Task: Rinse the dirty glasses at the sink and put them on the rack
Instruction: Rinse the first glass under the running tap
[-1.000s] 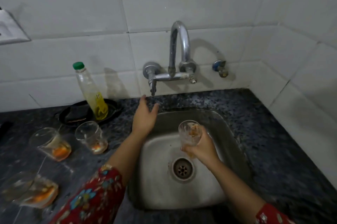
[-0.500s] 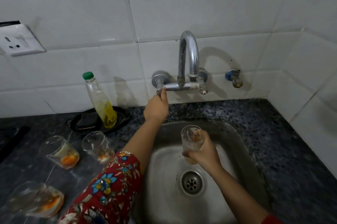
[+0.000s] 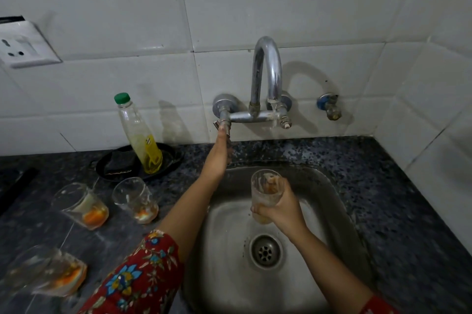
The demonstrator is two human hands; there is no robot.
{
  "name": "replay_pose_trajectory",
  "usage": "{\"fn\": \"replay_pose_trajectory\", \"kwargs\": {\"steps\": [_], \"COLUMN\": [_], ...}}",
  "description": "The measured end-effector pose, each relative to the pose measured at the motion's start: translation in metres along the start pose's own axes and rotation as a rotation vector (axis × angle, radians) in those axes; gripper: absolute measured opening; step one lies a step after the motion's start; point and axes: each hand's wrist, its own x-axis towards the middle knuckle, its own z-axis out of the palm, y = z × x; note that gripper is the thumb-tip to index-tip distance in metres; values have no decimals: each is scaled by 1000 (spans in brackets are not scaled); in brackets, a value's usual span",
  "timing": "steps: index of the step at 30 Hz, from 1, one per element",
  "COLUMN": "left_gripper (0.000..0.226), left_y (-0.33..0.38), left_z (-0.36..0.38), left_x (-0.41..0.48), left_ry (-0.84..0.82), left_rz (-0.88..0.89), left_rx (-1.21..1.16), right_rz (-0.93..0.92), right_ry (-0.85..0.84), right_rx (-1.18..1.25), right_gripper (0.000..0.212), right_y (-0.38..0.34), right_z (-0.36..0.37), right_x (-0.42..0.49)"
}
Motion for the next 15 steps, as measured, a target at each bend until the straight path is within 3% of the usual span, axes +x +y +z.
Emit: {"fn": "replay_pose_trajectory", "kwargs": {"steps": [4,7,11,15], "left_gripper": [73,41,84,90], "left_y": [-30,-53,-97,-115], "left_z": [-3,-12,-12,13], "left_x": [-4,-11,-32,-52], "left_ry": [37,-154,-619,-536], "left_rz": [-14,-5,204,293], "left_rx": [-38,32,371,176], "right_rz": [-26,-56,-163,-160], "right_ry": [-27,-35,-86,-187], "right_rx": [14,42,81,136], "right_gripper": [71,72,76,81], "right_y": [1,5,17,13], "right_z": [-1,-1,-2,0], "right_x": [0,-2,-8,-15]}}
